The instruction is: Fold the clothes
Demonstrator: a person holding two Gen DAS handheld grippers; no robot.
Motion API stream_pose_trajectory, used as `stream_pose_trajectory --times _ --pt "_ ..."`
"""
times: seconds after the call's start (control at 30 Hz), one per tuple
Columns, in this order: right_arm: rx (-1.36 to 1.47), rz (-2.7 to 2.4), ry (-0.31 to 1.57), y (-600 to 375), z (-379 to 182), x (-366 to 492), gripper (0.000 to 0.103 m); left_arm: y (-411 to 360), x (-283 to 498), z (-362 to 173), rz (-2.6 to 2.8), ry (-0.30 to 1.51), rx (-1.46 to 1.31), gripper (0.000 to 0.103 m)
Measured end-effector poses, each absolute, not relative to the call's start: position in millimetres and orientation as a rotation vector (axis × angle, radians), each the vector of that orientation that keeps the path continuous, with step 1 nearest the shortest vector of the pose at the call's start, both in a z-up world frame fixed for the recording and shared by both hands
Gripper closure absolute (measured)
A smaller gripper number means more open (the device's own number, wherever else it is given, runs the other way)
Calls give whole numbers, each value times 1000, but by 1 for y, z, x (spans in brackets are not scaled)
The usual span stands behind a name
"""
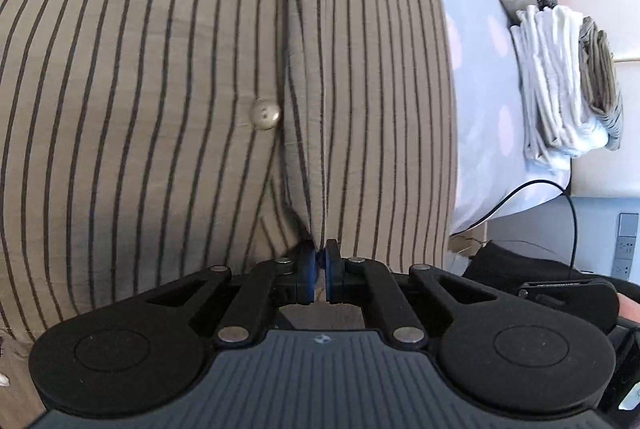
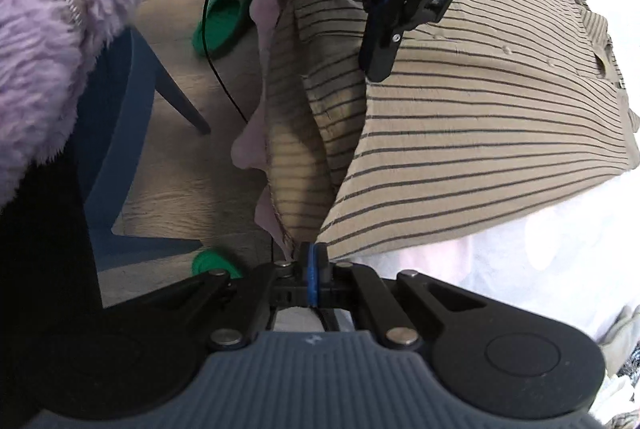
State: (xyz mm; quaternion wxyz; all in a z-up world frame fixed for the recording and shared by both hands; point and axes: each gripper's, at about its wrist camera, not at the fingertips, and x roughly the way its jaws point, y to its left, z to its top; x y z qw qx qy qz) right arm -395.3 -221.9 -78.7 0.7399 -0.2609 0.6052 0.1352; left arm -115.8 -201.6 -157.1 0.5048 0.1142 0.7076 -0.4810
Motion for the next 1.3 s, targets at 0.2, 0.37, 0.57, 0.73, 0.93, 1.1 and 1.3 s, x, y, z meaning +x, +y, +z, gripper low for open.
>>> stream_pose_trajectory --times 0.2,0.37,0.57,0.73,0.93,1.1,1.3 --pt "-569 292 1338 -222 -87 -391 103 -200 -119 -161 -1132 1697 330 103" --pt "-555 307 1299 -221 -82 -391 99 -196 -124 -157 -1096 1668 415 103" --pt "-558 255 1199 -223 -64 -385 82 -185 -121 -136 -1069 1599 454 96" --pt "-582 93 1129 -235 -45 -359 81 -179 -102 -101 -1069 1495 454 95" --pt "-543 -90 1038 -251 -22 -320 75 -163 -51 -57 -984 1349 482 91" --pt "-459 -213 1002 -269 -11 -287 72 -153 5 -36 -888 1282 468 91" --pt "-398 -289 1005 -284 -3 -258 68 -139 74 -34 -802 1244 473 90"
